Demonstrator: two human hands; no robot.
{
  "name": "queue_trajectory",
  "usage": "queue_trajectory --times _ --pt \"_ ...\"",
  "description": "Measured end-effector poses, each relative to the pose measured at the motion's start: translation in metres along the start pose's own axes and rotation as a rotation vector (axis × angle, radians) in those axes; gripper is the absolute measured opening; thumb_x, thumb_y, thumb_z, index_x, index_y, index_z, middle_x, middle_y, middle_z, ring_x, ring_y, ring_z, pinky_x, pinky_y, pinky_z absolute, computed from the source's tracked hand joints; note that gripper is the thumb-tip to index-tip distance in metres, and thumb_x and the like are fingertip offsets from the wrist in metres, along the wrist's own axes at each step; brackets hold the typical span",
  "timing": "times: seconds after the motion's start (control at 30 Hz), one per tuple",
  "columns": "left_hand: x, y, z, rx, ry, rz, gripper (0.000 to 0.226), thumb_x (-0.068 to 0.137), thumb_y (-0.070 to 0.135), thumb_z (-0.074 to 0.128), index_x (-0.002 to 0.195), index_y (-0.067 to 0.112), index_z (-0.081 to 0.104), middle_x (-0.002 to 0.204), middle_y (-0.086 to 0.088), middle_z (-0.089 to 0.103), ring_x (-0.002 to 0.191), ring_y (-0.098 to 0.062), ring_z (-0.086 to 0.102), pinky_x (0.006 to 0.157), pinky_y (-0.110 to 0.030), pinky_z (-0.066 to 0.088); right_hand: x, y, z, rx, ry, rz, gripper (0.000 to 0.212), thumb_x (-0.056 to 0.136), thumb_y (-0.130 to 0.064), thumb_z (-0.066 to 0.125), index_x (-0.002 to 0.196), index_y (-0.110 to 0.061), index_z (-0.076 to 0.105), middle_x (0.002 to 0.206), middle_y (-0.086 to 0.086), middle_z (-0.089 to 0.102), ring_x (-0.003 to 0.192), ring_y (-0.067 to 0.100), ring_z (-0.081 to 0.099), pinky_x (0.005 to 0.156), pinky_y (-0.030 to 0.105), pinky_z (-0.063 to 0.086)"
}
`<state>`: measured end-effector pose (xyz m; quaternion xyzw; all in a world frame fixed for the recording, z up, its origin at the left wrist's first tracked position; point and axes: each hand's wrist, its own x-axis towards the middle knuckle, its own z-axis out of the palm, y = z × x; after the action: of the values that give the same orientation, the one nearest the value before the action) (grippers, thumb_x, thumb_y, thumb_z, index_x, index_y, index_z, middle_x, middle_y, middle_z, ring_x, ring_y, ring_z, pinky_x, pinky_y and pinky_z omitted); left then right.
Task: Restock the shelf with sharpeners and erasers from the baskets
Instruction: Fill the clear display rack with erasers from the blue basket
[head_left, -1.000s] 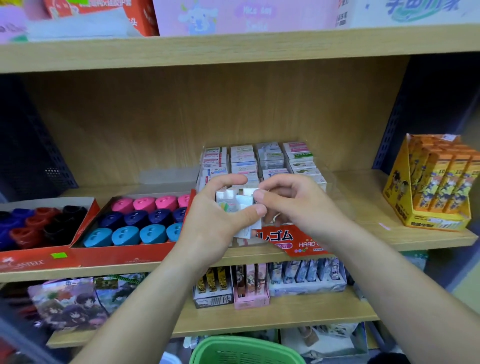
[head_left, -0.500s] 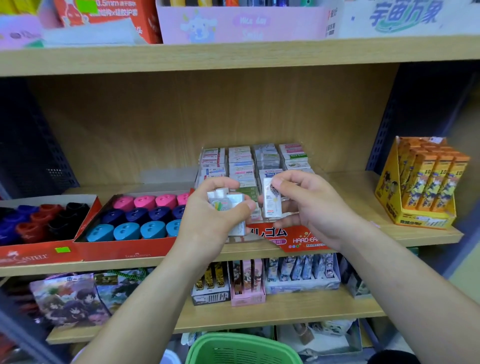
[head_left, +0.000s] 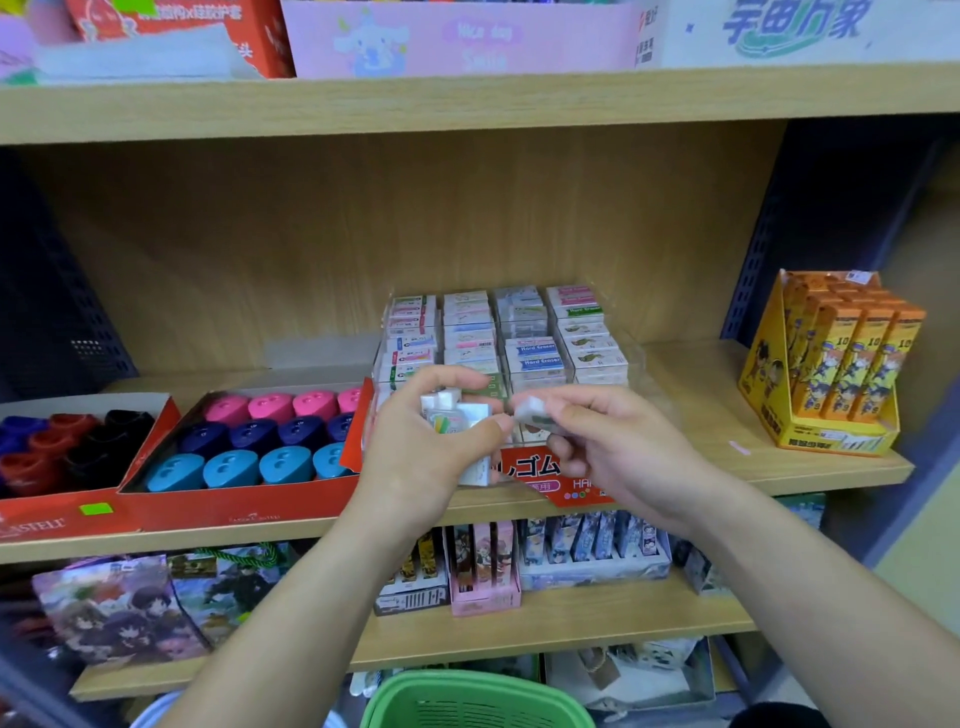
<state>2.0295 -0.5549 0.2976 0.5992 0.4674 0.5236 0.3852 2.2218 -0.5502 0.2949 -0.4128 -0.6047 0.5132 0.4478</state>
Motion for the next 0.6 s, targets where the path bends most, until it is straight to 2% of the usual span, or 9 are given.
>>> queue_trajectory --times 0.07,0.13,0.23,0.33,0.43,0.5,0.53,0.57,0.6 --pt "0.002 -0.001 0.001 -0.017 -0.005 -0.012 0.035 0.066 0.04 0.09 0.094 0.044 0.069 0.117 0.003 0.073 0.113 -0.038 0.066 0.099 -0.055 0.052 -0.007 -0.004 -0.014 -0.015 0.013 0.023 0.027 0.098 -0.006 0.058 0.113 -0.017 0.076 0.084 0.004 0.064 0.075 0.017 0.053 0.07 0.029 0.043" --pt "0.006 -0.002 0.002 -0.012 -0.002 -0.016 0.041 0.058 0.048 0.086 0.094 0.044 0.069 0.118 0.002 0.073 0.114 -0.037 0.067 0.098 -0.057 0.053 -0.01 -0.01 -0.036 -0.058 0.085 0.046 0.028 0.084 -0.004 0.072 0.107 -0.02 0.077 0.098 -0.002 0.075 0.086 0.02 0.07 0.08 0.035 0.056" --pt "0.014 -0.004 0.005 0.016 0.014 -0.022 0.031 0.072 0.03 0.09 0.093 0.04 0.068 0.121 -0.002 0.071 0.112 -0.033 0.068 0.091 -0.045 0.058 -0.009 -0.014 -0.071 -0.148 0.259 0.075 0.028 0.065 -0.013 0.084 0.09 -0.016 0.074 0.104 0.0 0.077 0.093 0.025 0.075 0.074 0.042 0.059" --pt "0.022 -0.007 0.008 0.042 0.018 -0.02 0.03 0.078 0.02 0.087 0.095 0.035 0.067 0.123 -0.001 0.07 0.119 -0.029 0.064 0.099 -0.044 0.054 -0.003 -0.01 -0.094 -0.31 0.357 0.026 0.014 0.074 -0.011 0.084 0.086 -0.015 0.077 0.093 -0.001 0.078 0.092 0.023 0.073 0.074 0.034 0.055" --pt "0.028 -0.008 0.013 0.09 0.006 0.01 0.03 0.08 0.017 0.085 0.099 0.03 0.065 0.125 0.002 0.068 0.124 -0.023 0.06 0.085 -0.025 0.05 0.0 -0.01 -0.105 -0.384 0.378 0.018 0.014 0.092 -0.008 0.07 0.092 -0.017 0.079 0.089 -0.003 0.078 0.086 0.016 0.074 0.077 0.029 0.058" --pt "0.032 -0.007 0.016 0.121 0.003 0.028 0.029 0.081 0.015 0.084 0.099 0.026 0.065 0.124 0.01 0.064 0.122 -0.016 0.059 0.075 -0.015 0.047 0.004 -0.011 -0.106 -0.469 0.333 0.012 0.016 0.093 -0.009 0.069 0.096 -0.022 0.079 0.094 -0.006 0.078 0.086 0.008 0.073 0.077 0.026 0.056" --pt "0.033 -0.006 0.017 0.121 0.0 0.034 0.029 0.081 0.016 0.085 0.099 0.027 0.065 0.12 0.016 0.061 0.121 -0.014 0.059 0.075 -0.013 0.048 0.006 -0.012 -0.106 -0.512 0.309 0.0 0.017 0.092 -0.009 0.071 0.097 -0.024 0.078 0.096 -0.007 0.078 0.086 0.006 0.072 0.077 0.025 0.055" --pt "0.036 -0.008 0.018 0.124 0.005 0.032 0.029 0.08 0.017 0.086 0.097 0.029 0.065 0.115 0.023 0.059 0.122 -0.017 0.059 0.083 -0.018 0.05 0.008 -0.013 -0.105 -0.569 0.294 -0.018 0.018 0.089 -0.01 0.074 0.097 -0.025 0.077 0.096 -0.008 0.077 0.085 0.004 0.072 0.075 0.025 0.055" --pt "0.037 -0.009 0.018 0.125 0.006 0.034 0.03 0.079 0.019 0.087 0.095 0.033 0.066 0.113 0.028 0.057 0.123 -0.023 0.06 0.095 -0.028 0.051 0.01 -0.014 -0.105 -0.649 0.291 -0.036 0.019 0.087 -0.011 0.077 0.096 -0.027 0.075 0.093 -0.008 0.076 0.081 0.005 0.072 0.072 0.026 0.056"
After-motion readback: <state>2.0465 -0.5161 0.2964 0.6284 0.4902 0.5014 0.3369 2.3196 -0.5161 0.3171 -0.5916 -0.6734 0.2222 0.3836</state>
